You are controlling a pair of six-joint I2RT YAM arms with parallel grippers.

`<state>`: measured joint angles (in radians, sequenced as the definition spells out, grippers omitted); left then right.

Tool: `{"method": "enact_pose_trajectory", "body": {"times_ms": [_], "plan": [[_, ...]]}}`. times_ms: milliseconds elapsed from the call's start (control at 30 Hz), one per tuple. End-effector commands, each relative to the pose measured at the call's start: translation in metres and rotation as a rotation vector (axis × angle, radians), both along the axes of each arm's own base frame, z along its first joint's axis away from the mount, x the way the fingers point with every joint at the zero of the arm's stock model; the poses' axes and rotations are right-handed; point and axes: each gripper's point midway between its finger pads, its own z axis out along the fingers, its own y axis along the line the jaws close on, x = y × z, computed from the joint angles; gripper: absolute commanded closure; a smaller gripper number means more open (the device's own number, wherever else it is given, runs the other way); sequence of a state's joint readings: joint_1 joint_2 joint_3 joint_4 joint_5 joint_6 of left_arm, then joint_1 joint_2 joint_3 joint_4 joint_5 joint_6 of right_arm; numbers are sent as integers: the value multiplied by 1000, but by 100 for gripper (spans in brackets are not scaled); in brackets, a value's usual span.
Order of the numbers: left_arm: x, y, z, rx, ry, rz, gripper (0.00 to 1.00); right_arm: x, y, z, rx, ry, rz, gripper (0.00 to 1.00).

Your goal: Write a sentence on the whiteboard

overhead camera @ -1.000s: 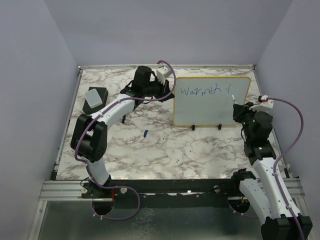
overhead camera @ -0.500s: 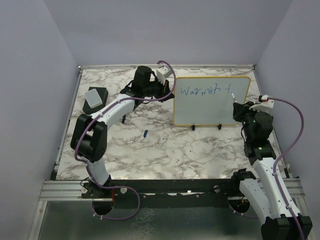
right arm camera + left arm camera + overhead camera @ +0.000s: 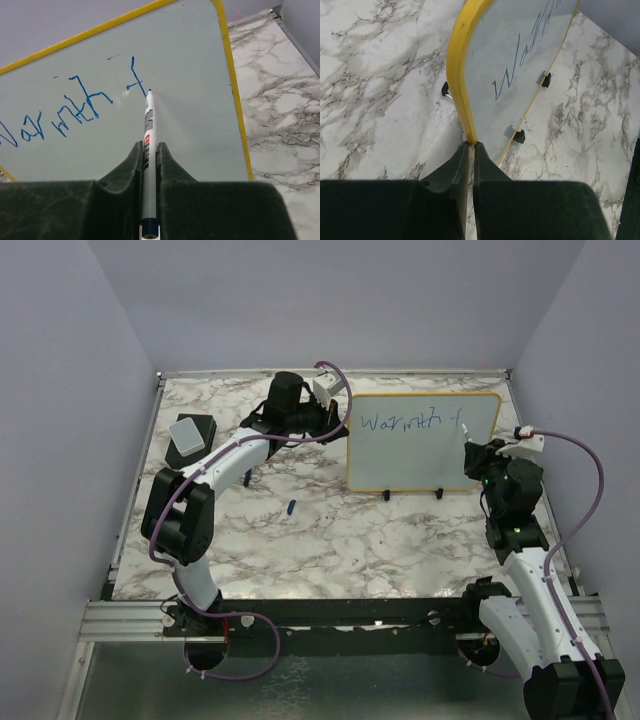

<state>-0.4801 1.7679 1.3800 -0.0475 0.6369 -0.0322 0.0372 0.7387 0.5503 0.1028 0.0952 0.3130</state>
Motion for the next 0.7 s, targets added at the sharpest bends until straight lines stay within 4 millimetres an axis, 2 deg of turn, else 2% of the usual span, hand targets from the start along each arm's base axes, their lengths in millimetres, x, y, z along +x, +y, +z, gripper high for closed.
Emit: {"method": "enact_pose_trajectory", "body": {"times_ms": [0, 233, 667], "plan": [[-8, 3, 1, 26, 8, -12, 100, 5, -3, 9, -18, -41, -5, 99], [-8, 3, 0, 29, 10, -13, 100, 8, -4, 12, -28, -49, -11, 99], [-8, 2, 1, 27, 10, -16, 100, 12, -8, -4, -35, -7, -29, 99]]}}
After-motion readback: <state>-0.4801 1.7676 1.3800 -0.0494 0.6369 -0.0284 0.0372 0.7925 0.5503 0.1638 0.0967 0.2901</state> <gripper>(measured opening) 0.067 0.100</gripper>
